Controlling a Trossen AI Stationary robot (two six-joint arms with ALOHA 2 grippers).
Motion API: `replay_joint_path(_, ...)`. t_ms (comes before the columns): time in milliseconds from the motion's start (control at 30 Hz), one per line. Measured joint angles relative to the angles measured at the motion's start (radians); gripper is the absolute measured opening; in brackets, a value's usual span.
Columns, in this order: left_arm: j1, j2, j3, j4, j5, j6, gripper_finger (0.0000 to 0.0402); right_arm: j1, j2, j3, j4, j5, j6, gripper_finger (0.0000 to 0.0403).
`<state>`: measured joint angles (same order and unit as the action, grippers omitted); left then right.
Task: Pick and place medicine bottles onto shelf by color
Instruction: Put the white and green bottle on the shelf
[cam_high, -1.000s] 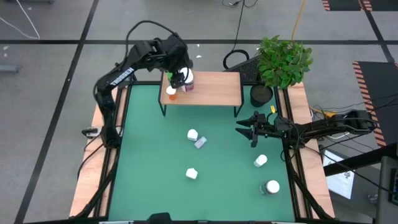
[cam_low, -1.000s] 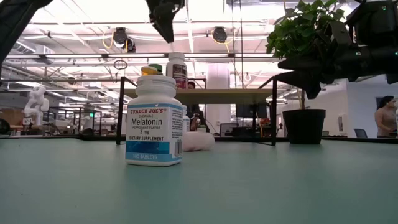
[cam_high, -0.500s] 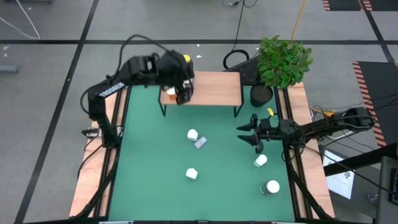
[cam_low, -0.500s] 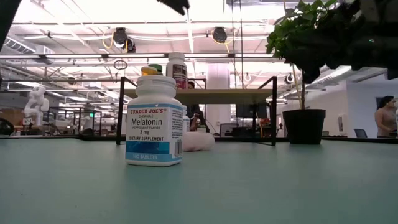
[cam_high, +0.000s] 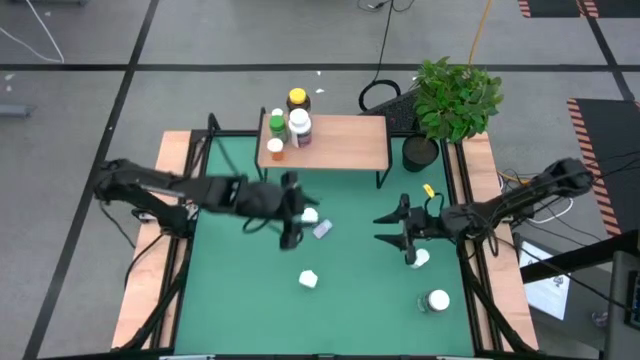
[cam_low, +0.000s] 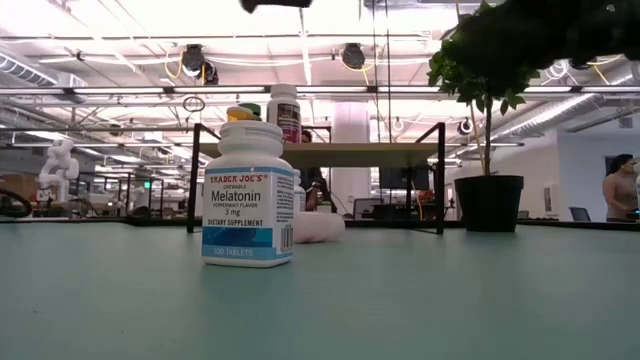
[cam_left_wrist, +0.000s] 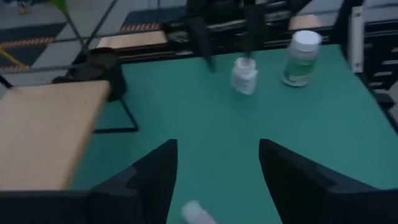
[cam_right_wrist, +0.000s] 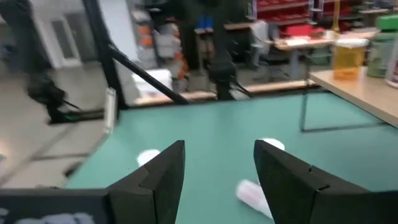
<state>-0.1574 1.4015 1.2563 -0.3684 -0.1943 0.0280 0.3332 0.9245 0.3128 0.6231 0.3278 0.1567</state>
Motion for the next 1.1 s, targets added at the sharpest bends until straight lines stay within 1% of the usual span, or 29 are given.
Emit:
replay_joint_path(133, -0.097, -0.088, -0.205, 0.201, -0.095, -0.031, 0.0216, 0.036, 0.003, 0.049, -0.134, 0.152, 0.029, 0.0187)
replay_joint_path(200, -0.12, -0.122, -0.304, 0.33, -0.106, -0.038, 0.0213, 0.049, 0.021, 0.084, -0.206, 0.201, 0.049, 0.0187)
replay_joint_path(300, -0.128, -0.138, -0.444, 0.492, -0.112, -0.062, 0.0212, 0.065, 0.073, 0.162, -0.291, 0.223, 0.054, 0.0187)
replay_joint_path(400, -0.123, -0.142, -0.547, 0.57, -0.125, -0.064, 0.0211, 0.081, 0.137, 0.26, -0.386, 0.221, 0.07, 0.0187)
replay_joint_path(433, -0.121, -0.142, -0.578, 0.602, -0.128, -0.064, 0.0211, 0.09, 0.158, 0.288, -0.424, 0.21, 0.097, 0.0187)
replay_joint_path(467, -0.116, -0.142, -0.612, 0.631, -0.129, -0.064, 0.0211, 0.099, 0.183, 0.315, -0.461, 0.167, 0.136, 0.0187)
replay_joint_path(533, -0.115, -0.131, -0.687, 0.713, -0.129, -0.066, 0.0211, 0.112, 0.222, 0.362, -0.503, 0.029, 0.226, 0.0187)
replay_joint_path(600, -0.114, -0.119, -0.758, 0.841, -0.127, -0.055, 0.0211, 0.138, 0.238, 0.396, -0.56, -0.089, 0.303, 0.0187)
replay_joint_path(633, -0.114, -0.118, -0.783, 0.908, -0.121, -0.042, 0.0211, 0.155, 0.239, 0.413, -0.59, -0.121, 0.327, 0.0187)
replay_joint_path(667, -0.114, -0.119, -0.803, 0.963, -0.12, -0.027, 0.0211, 0.175, 0.236, 0.429, -0.626, -0.121, 0.341, 0.0187)
replay_joint_path(700, -0.112, -0.12, -0.819, 1.006, -0.12, -0.01, 0.0211, 0.196, 0.227, 0.439, -0.67, -0.104, 0.352, 0.0187)
replay_joint_path(767, -0.111, -0.118, -0.837, 1.065, -0.118, 0.033, 0.0211, 0.235, 0.211, 0.455, -0.746, -0.038, 0.376, 0.0187)
replay_joint_path(867, -0.111, -0.119, -0.833, 1.086, -0.116, 0.069, 0.0212, 0.296, 0.195, 0.461, -0.851, 0.045, 0.396, 0.0187)
replay_joint_path(933, -0.111, -0.118, -0.832, 1.079, -0.115, 0.068, 0.0211, 0.34, 0.192, 0.461, -0.927, 0.142, 0.383, 0.0187)
replay_joint_path(1000, -0.111, -0.118, -0.832, 1.078, -0.115, 0.07, 0.0211, 0.377, 0.191, 0.461, -1.018, 0.26, 0.38, 0.0187)
replay_joint_path(1033, -0.11, -0.118, -0.832, 1.078, -0.119, 0.072, 0.0211, 0.385, 0.194, 0.461, -1.034, 0.296, 0.38, 0.0187)
replay_joint_path(1100, -0.106, -0.118, -0.832, 1.078, -0.123, 0.07, 0.0212, 0.387, 0.201, 0.461, -1.01, 0.307, 0.377, 0.0187)
